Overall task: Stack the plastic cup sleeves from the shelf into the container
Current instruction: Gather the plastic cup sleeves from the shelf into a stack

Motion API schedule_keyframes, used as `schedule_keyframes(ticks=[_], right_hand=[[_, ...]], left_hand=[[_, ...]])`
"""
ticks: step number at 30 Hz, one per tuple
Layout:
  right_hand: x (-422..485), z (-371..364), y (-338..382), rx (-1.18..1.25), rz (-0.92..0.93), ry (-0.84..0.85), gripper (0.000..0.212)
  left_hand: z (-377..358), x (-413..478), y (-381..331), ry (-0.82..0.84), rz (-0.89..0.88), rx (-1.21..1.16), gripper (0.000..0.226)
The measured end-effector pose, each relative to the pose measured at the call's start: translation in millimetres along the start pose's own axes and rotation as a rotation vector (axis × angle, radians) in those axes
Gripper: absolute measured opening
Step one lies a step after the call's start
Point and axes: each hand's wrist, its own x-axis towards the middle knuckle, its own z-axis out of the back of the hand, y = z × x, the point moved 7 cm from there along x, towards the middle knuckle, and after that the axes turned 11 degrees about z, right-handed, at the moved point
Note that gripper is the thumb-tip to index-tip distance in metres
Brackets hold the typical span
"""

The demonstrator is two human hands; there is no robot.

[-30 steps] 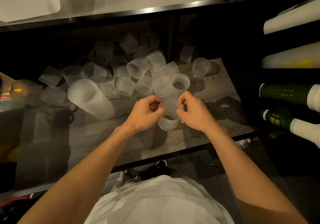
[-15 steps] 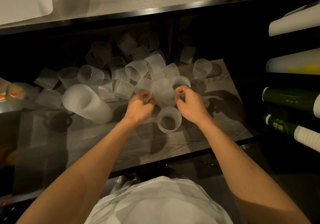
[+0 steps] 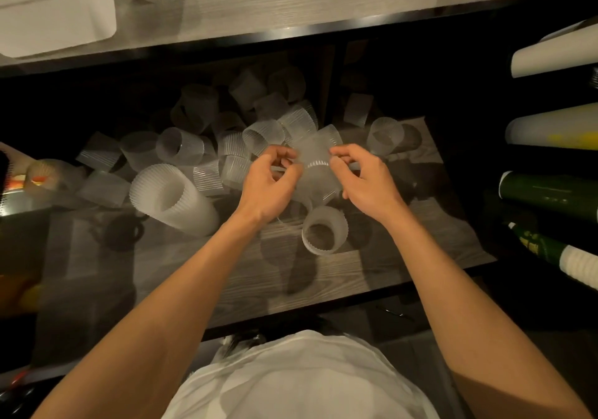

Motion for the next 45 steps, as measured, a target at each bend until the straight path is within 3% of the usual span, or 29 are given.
schedule_keyframes(ticks=[2,8,15,25,28,32,39,42,45], right_hand=[[-6.5,6.3,6.4,0.0,0.008,-0.009,0.019],[-31.5,8.2,5.9,-0.006,-0.013,0.048,0.036],[-58.1,-1.5,-6.2,-0.03,-0.042,0.043,0.037],[-68.8,-4.6,-16.8,-0.183,-0.018,0.023,0.037],[-73.5,-7.6,-24.7,-0.164,-0.043,-0.022,0.037],[-73.4,-7.9,-20.8,-0.181,0.036,-0.144,0.038],[-78.2,-13.2,-16.5,-0.311,0.141,-0.132,0.028],[-84.4,-18.0,-26.5,-0.315,0.069,-0.074,0.028],[-89.4,-22.1,-46.0,-0.151,-0.138,0.0,0.025]], left_hand=[[0.5,-4.8,-5.0,0.033,-0.014,0.002,0.013],[-10.0,-22.2,-0.1,0.183,-0.006,0.066,0.024],[-16.8,-33.3,18.8,0.229,-0.011,0.153,0.029],[-20.4,-41.9,27.7,0.163,-0.072,0.314,0.026],[-19.6,-43.2,34.3,0.107,-0.068,0.389,0.034],[-22.9,-46.8,35.4,0.121,-0.029,0.323,0.046],[-20.1,-50.1,31.7,0.008,-0.184,0.456,0.051],[-19.3,-51.7,40.2,-0.029,-0.16,0.498,0.045],[-21.2,-53.2,53.7,0.045,-0.032,0.44,0.038]])
